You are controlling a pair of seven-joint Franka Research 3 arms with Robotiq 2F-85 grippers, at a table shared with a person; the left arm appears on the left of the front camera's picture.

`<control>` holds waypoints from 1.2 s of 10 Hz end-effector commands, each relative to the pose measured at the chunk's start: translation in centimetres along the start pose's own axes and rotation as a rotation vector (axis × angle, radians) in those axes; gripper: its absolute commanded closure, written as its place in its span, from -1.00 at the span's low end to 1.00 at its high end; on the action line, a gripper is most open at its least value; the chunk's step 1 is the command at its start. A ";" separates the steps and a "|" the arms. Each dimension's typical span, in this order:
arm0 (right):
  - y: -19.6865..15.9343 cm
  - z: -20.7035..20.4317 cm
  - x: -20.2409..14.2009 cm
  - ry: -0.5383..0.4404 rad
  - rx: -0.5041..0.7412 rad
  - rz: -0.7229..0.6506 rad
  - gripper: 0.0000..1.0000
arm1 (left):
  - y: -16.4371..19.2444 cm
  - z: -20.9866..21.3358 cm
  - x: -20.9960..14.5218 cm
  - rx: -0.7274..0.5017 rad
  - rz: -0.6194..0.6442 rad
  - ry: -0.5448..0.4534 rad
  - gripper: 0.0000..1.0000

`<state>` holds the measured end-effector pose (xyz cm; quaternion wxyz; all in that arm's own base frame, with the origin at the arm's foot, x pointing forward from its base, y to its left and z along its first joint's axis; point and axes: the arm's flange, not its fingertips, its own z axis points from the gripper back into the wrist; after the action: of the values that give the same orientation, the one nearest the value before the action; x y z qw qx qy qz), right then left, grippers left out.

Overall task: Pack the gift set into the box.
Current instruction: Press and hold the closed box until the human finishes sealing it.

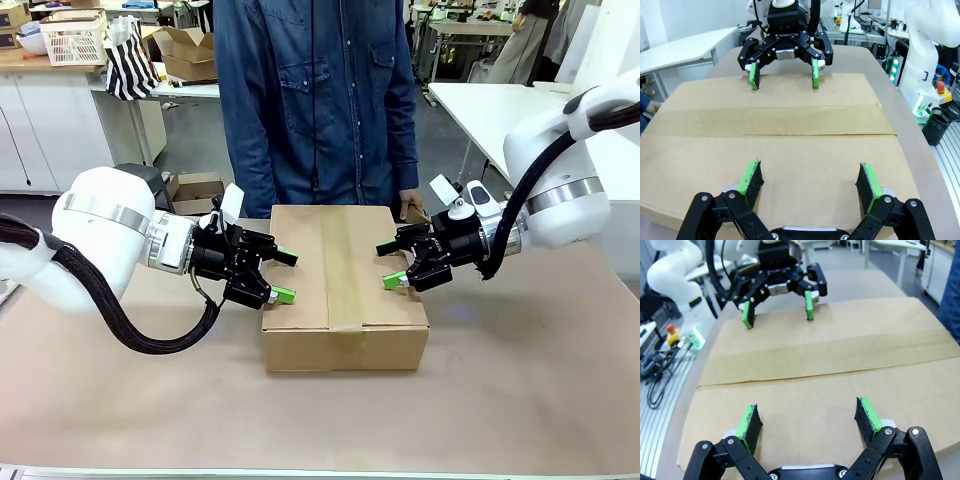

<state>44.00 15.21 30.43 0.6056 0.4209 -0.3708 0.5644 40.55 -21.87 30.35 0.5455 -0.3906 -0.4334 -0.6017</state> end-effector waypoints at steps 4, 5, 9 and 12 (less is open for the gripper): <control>0.3 0.0 -0.2 0.003 -0.001 -0.001 -1.00 | -0.2 0.0 -0.1 0.000 -0.012 0.003 -1.00; 0.0 0.0 0.0 0.000 0.000 0.000 -1.00 | 0.0 0.0 0.0 0.000 0.000 0.000 -1.00; 3.6 3.2 10.0 0.001 0.018 -0.454 -1.00 | -0.2 5.0 8.7 -0.022 0.334 -0.086 -1.00; 7.7 7.9 11.6 0.054 -0.096 -0.742 -1.00 | -2.6 9.6 10.3 -0.078 0.738 -0.310 -1.00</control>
<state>39.29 13.97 44.31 0.7719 0.4849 -0.2297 0.3410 38.07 -18.16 42.72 0.6268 -0.5927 -0.3212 -0.3907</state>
